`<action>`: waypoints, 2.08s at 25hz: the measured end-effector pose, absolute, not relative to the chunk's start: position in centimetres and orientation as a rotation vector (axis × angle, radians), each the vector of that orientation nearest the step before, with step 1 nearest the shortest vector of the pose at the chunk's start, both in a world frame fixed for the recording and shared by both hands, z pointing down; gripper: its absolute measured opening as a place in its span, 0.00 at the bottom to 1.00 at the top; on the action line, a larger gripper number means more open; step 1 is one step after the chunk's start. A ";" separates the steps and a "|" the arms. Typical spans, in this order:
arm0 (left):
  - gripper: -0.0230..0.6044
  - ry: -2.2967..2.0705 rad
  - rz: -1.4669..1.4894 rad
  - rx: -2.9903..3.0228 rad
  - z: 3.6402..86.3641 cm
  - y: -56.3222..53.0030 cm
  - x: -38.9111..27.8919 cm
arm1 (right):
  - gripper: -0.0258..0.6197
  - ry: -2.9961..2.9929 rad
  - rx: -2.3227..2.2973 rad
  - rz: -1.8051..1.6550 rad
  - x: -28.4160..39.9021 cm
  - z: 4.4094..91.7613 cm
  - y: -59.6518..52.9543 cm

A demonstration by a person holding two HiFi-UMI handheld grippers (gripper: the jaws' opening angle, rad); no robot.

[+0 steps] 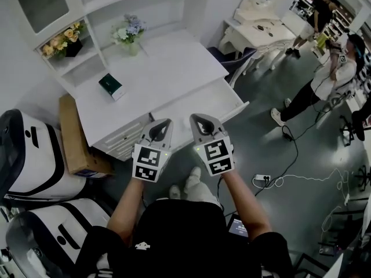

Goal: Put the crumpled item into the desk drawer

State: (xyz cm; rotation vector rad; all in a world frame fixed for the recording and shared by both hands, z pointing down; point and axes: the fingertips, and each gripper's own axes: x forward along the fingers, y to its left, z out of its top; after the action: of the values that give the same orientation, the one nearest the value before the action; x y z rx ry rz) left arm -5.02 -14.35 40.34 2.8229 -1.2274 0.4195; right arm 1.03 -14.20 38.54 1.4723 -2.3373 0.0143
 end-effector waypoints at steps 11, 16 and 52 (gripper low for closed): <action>0.05 -1.256 0.307 2.862 35.8 -13.1 -4.6 | 0.04 -2.397 1.567 -0.087 2.2 33.3 -12.2; 0.05 -1.254 0.284 2.855 34.5 -12.6 -3.2 | 0.04 -2.392 1.590 -0.101 4.3 32.3 -11.6; 0.05 -1.302 0.170 2.964 29.4 -7.2 2.2 | 0.04 -2.465 1.593 -0.177 8.4 28.6 -7.4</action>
State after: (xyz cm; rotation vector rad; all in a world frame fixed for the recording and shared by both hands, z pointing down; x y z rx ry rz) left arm 2.22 -7.18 29.41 2.9638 -1.3020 0.1702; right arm 8.41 -7.42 28.59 1.5928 -2.4652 -0.1774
